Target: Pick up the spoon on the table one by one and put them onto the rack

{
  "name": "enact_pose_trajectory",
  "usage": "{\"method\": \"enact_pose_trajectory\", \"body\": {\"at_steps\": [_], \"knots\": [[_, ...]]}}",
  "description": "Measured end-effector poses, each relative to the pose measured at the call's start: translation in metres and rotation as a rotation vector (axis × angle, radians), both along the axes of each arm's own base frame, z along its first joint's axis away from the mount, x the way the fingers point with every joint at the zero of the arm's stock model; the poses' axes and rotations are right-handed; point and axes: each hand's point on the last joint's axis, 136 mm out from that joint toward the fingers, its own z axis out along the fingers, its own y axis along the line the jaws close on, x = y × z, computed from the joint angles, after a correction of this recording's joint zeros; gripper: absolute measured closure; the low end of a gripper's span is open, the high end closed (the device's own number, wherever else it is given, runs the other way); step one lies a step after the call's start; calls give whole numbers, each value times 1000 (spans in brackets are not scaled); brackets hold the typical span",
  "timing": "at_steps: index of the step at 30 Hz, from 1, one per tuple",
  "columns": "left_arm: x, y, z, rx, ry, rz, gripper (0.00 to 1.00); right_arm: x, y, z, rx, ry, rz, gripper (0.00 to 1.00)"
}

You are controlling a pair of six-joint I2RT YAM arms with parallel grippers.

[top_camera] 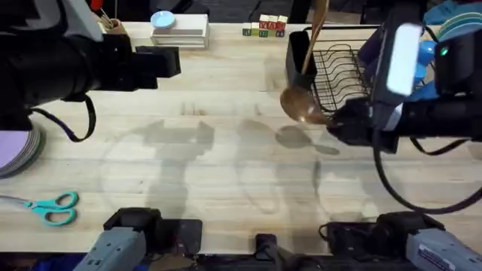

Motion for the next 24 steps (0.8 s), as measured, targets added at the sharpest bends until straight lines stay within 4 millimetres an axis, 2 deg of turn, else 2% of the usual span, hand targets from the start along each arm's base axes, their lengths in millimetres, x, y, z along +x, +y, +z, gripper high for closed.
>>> {"method": "enact_pose_trajectory", "body": {"at_steps": [9, 16, 20, 24], "knots": [[0, 0, 0, 0, 0, 0, 7, 53, 12, 55, 145, -224, -91, 969], [0, 0, 0, 0, 0, 0, 7, 77, 20, 92, 276, -330, -146, 969], [0, 0, 0, 0, 0, 0, 8, 91, 26, 108, 333, -385, -148, 969], [0, 0, 0, 0, 0, 0, 7, 109, 34, 114, 375, -419, -138, 969]]}}
